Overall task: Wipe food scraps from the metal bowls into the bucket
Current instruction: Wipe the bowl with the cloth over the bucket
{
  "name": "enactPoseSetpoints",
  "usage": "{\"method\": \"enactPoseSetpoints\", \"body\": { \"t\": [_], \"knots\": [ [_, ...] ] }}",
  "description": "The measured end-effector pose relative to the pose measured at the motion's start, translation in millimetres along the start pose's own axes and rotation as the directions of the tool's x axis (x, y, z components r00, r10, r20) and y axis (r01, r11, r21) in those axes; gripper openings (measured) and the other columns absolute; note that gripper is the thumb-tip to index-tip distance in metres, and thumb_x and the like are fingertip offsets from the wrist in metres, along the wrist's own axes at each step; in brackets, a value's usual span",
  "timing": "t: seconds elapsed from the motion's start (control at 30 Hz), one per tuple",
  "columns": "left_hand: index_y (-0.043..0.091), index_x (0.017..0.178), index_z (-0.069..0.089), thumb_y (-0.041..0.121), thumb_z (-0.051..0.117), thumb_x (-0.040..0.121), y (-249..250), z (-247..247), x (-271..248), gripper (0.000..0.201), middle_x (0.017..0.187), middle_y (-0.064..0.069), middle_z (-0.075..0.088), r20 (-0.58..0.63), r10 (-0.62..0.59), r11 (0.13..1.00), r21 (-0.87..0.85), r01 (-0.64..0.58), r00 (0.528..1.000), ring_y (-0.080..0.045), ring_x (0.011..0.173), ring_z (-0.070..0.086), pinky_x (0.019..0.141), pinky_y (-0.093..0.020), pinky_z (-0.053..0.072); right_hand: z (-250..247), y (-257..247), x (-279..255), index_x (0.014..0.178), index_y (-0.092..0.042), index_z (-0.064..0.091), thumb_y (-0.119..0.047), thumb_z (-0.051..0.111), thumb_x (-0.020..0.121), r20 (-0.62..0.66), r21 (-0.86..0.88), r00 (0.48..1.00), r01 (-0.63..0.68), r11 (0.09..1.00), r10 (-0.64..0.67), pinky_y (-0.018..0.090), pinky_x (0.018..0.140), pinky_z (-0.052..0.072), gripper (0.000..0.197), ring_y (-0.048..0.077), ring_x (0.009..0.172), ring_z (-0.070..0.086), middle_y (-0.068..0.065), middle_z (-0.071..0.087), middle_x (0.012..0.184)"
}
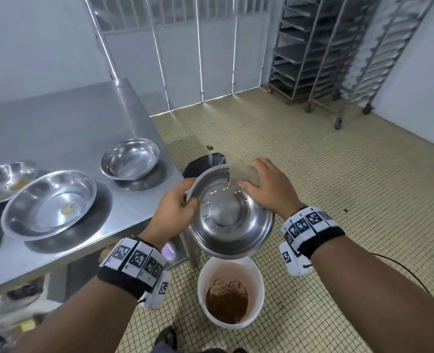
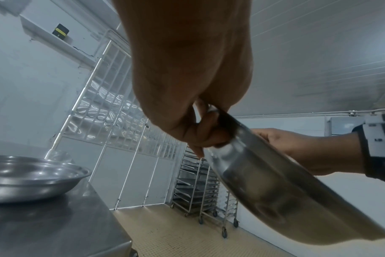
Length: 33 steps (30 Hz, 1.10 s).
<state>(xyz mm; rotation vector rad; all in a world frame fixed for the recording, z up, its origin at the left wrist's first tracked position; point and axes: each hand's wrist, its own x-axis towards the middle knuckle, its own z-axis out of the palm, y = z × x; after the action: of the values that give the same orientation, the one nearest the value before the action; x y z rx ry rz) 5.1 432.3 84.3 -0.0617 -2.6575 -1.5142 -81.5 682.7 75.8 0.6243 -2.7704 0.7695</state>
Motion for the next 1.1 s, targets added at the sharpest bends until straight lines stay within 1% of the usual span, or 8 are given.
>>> {"method": "enactPoseSetpoints", "body": {
  "t": [0.1,0.27,0.43,0.53,0.7,0.8,0.93,1.1],
  "knots": [
    [0.048,0.114,0.063,0.014,0.052,0.104,2,-4,8,0.036,0.096,0.023,0.07,0.011,0.052,0.999,0.005,-0.052,0.999,0.001,0.092,0.065,0.079,-0.021,0.049,1,-10,-1,0.117,-0.022,0.053,-0.036,0.065,0.098,0.067,0.184,0.986,-0.16,0.97,0.15,0.04,0.06,0.061,0.026,0.015,0.064,0.065,-0.002,0.064,0.083],
    [0.044,0.116,0.062,0.031,0.051,0.107,3,-6,23,0.019,0.096,0.015,0.072,-0.08,0.053,0.996,-0.067,-0.059,0.995,-0.011,0.094,0.069,0.086,-0.041,0.057,23,-28,-16,0.106,-0.023,0.059,-0.037,0.063,0.098,-0.094,0.304,0.929,-0.315,0.899,0.357,0.038,0.061,0.063,0.016,0.013,0.065,0.068,-0.004,0.066,0.078],
    [0.036,0.123,0.059,0.028,0.051,0.107,4,-15,46,0.02,0.094,0.007,0.071,0.124,0.183,0.974,0.112,-0.197,0.975,-0.014,0.088,0.068,0.083,-0.043,0.057,15,-42,-15,0.111,-0.021,0.058,-0.026,0.066,0.098,-0.14,0.168,0.935,-0.303,0.938,0.327,0.026,0.063,0.06,0.016,0.008,0.067,0.065,-0.009,0.064,0.081],
    [0.032,0.121,0.062,0.022,0.052,0.107,12,-18,58,0.02,0.093,0.007,0.071,0.163,0.249,0.959,0.098,-0.266,0.955,-0.01,0.085,0.067,0.076,-0.033,0.055,3,-46,-12,0.112,-0.026,0.057,-0.023,0.064,0.1,-0.132,0.181,0.934,-0.306,0.935,0.332,0.008,0.055,0.047,0.015,-0.003,0.069,0.058,-0.014,0.06,0.081],
    [0.031,0.116,0.063,0.024,0.052,0.108,9,-18,69,0.015,0.098,0.017,0.069,0.013,0.261,0.964,-0.047,-0.26,0.965,0.006,0.092,0.064,0.077,-0.019,0.048,11,-40,-23,0.101,-0.023,0.061,-0.035,0.064,0.098,-0.193,0.377,0.833,-0.424,0.823,0.518,0.028,0.068,0.059,0.013,0.012,0.078,0.067,-0.004,0.067,0.088],
    [0.032,0.121,0.061,0.027,0.053,0.107,11,-14,69,0.017,0.098,0.015,0.07,0.044,0.245,0.969,-0.03,-0.244,0.968,0.004,0.089,0.065,0.074,-0.018,0.049,6,-41,-19,0.102,-0.022,0.061,-0.032,0.064,0.098,-0.193,0.365,0.817,-0.454,0.813,0.544,0.024,0.068,0.055,0.011,0.012,0.08,0.068,-0.006,0.068,0.09],
    [0.033,0.126,0.062,0.024,0.052,0.107,15,-10,74,0.024,0.098,0.013,0.07,0.155,0.291,0.949,0.075,-0.305,0.944,0.004,0.085,0.064,0.067,-0.008,0.044,-12,-46,-2,0.109,-0.026,0.061,-0.028,0.069,0.094,-0.204,0.187,0.885,-0.385,0.904,0.419,0.025,0.071,0.055,0.017,0.009,0.077,0.067,-0.01,0.069,0.087],
    [0.025,0.121,0.066,0.028,0.054,0.107,22,-17,85,0.019,0.103,0.013,0.07,-0.072,0.292,0.952,-0.069,-0.297,0.954,0.007,0.094,0.064,0.074,-0.009,0.046,-9,-46,-10,0.118,-0.024,0.057,-0.025,0.072,0.093,-0.254,0.397,0.791,-0.439,0.806,0.556,0.022,0.071,0.057,0.029,0.0,0.08,0.064,-0.015,0.064,0.092]
  ]
}}
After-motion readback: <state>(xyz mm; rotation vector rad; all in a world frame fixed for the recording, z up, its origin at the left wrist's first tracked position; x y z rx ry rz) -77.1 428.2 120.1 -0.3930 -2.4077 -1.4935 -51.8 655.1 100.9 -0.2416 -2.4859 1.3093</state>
